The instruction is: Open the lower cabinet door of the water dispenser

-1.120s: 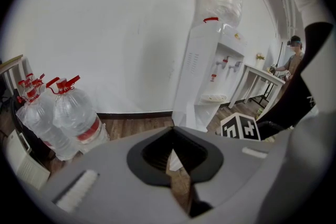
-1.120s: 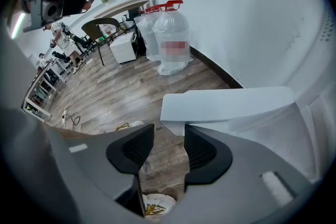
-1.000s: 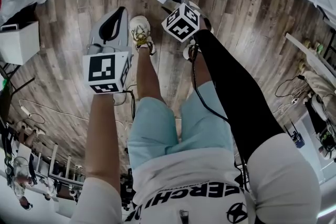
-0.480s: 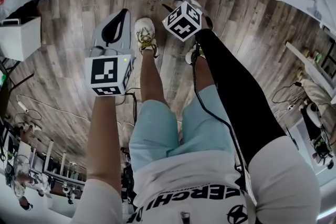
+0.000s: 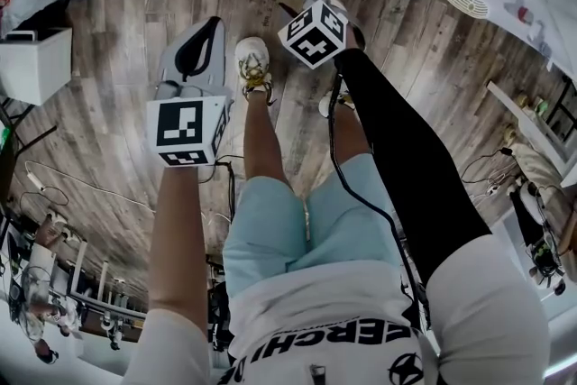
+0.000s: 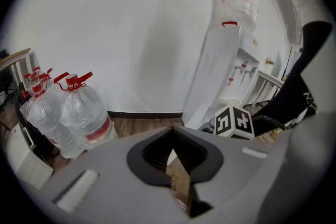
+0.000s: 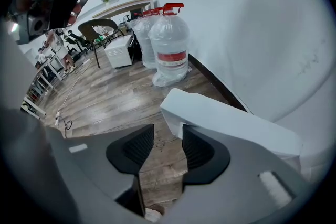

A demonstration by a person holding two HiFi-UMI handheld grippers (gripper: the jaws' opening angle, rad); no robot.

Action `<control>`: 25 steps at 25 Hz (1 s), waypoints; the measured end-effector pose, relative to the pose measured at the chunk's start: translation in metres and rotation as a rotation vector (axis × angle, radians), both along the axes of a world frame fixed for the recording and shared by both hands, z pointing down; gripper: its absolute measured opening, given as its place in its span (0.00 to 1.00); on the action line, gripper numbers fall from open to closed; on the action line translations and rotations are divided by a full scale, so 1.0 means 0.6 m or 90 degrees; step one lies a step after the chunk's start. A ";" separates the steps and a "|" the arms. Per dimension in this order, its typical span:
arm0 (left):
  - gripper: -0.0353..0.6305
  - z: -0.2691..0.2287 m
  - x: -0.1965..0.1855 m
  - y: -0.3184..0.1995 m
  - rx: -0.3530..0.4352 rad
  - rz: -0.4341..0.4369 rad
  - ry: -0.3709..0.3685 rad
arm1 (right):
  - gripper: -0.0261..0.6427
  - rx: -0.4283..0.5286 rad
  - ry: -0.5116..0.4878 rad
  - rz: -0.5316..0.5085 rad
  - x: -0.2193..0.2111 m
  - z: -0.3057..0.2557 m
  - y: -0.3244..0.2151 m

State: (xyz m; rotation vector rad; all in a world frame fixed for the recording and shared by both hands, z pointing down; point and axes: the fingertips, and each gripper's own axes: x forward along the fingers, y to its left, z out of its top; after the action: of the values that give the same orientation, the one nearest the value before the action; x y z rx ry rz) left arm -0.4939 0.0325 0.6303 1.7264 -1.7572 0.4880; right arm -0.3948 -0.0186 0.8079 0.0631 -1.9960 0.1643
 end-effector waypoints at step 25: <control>0.14 0.008 -0.068 -0.032 0.002 0.015 0.007 | 0.28 -0.029 0.036 0.044 -0.043 0.015 -0.009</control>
State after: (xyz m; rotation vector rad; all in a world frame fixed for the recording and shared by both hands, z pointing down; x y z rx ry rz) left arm -0.5346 0.0135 0.6350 1.7501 -1.7330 0.4855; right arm -0.4206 -0.0241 0.8169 0.1063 -1.9342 0.2494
